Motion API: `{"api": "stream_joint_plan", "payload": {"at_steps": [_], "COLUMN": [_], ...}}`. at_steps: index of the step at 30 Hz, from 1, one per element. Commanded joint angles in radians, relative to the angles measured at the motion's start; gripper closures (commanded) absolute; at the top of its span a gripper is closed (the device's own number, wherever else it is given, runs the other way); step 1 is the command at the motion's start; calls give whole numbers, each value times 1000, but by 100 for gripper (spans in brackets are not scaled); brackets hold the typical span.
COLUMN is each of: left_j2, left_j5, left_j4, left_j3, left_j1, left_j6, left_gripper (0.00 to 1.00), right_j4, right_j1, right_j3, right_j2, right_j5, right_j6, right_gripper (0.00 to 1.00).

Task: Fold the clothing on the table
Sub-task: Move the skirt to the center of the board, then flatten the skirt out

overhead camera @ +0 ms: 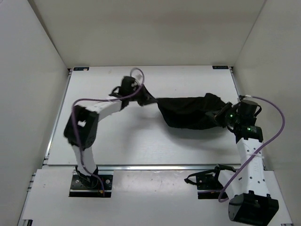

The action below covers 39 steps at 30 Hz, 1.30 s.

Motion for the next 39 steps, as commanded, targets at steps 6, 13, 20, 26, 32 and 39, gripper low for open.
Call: {"api": "stream_joint_plan", "payload": {"at_steps": [6,13,20,26,32,39], "left_j2": [-584,-799,-619,-310,-186,-352], "left_j5": [-23,35,21,39,81,46], "left_j4": [-217,-292,-320,-449,-463,-444], "left_j3": [49,-40,90,565,853,497], "left_j1": [188,352,366,417,460,399], "left_j6": [148,145,195,263,195,264], "left_gripper": [100,100,100,100,100,100], "right_j4": [200,482,580,611,477,645], "right_j1": [-45,-30,207,304,268,215], "right_j3": [203,194,312,646,973,528], "right_j2": [-66,-47,202,539,679,538], "right_j5": [-310,-451,-329,-344,-387,-419], "right_j6": [128,375,332,277,226,283], "right_gripper": [100,100,100,99,100,100]}}
